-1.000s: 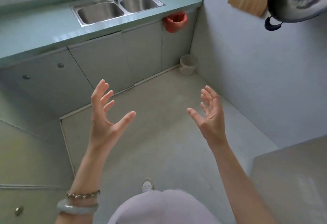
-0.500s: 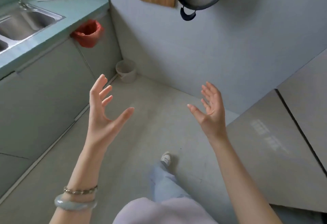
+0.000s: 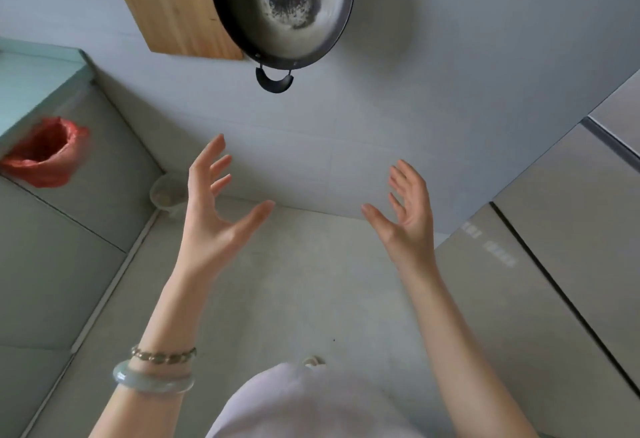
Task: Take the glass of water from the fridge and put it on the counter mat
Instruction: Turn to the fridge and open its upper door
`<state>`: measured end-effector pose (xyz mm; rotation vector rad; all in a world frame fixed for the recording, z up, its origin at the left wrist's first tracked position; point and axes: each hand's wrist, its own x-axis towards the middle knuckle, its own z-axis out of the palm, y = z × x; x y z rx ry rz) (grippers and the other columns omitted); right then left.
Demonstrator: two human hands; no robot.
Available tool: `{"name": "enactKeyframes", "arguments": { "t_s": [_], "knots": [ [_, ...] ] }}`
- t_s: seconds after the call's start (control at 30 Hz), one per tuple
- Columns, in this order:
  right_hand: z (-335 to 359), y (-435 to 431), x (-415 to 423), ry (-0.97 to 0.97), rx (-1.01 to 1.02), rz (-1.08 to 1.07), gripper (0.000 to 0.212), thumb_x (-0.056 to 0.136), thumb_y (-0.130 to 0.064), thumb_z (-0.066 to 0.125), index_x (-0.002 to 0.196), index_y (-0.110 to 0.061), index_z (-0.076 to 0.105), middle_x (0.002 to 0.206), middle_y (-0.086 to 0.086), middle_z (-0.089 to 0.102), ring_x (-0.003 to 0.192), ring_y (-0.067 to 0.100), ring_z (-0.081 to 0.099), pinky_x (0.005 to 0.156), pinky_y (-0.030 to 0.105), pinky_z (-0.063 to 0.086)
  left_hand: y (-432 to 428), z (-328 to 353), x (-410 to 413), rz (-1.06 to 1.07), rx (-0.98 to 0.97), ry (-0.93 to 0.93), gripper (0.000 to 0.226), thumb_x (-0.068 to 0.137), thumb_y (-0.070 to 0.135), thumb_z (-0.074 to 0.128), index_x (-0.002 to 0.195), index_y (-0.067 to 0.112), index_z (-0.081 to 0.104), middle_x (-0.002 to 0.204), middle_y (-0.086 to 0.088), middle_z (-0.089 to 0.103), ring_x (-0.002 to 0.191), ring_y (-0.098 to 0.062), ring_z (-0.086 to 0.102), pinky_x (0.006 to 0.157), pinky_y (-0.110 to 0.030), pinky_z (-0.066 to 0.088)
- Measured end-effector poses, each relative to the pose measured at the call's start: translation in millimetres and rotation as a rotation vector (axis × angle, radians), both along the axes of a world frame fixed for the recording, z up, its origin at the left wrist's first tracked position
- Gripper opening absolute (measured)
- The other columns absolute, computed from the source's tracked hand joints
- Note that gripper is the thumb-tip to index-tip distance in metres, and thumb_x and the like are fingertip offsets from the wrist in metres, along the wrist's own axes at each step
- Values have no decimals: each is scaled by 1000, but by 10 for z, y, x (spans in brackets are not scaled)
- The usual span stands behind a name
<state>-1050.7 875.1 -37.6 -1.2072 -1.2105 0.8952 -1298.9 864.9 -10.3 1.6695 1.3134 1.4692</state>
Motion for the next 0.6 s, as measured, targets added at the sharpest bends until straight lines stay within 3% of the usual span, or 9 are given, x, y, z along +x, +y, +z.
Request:
{"name": "enactKeyframes", "arguments": {
  "t_s": [0.27, 0.4, 0.6],
  "knots": [
    [0, 317, 458, 5, -20, -247, 70, 73, -11, 74, 130, -36, 42, 136, -13, 50, 129, 3, 47, 112, 41, 36, 1085, 110, 643, -287, 33, 17, 85, 75, 27, 76, 146, 19, 30, 150, 8, 36, 136, -15, 41, 108, -37, 38],
    [8, 388, 689, 27, -21, -412, 75, 77, 1, 73, 134, -33, 38, 141, -1, 48, 132, 3, 44, 114, 40, 34, 1472, 21, 1020, -465, -2, 31, 85, 75, 25, 76, 146, 17, 30, 149, 3, 37, 135, -11, 41, 109, -36, 38],
    [44, 614, 750, 36, 6, -667, 76, 77, 4, 72, 139, -23, 37, 143, 4, 47, 133, 5, 44, 115, 36, 32, 2291, -26, 1314, -678, 26, 7, 85, 73, 32, 76, 144, 23, 31, 150, 4, 38, 134, -11, 43, 106, -31, 39]
  ]
}}
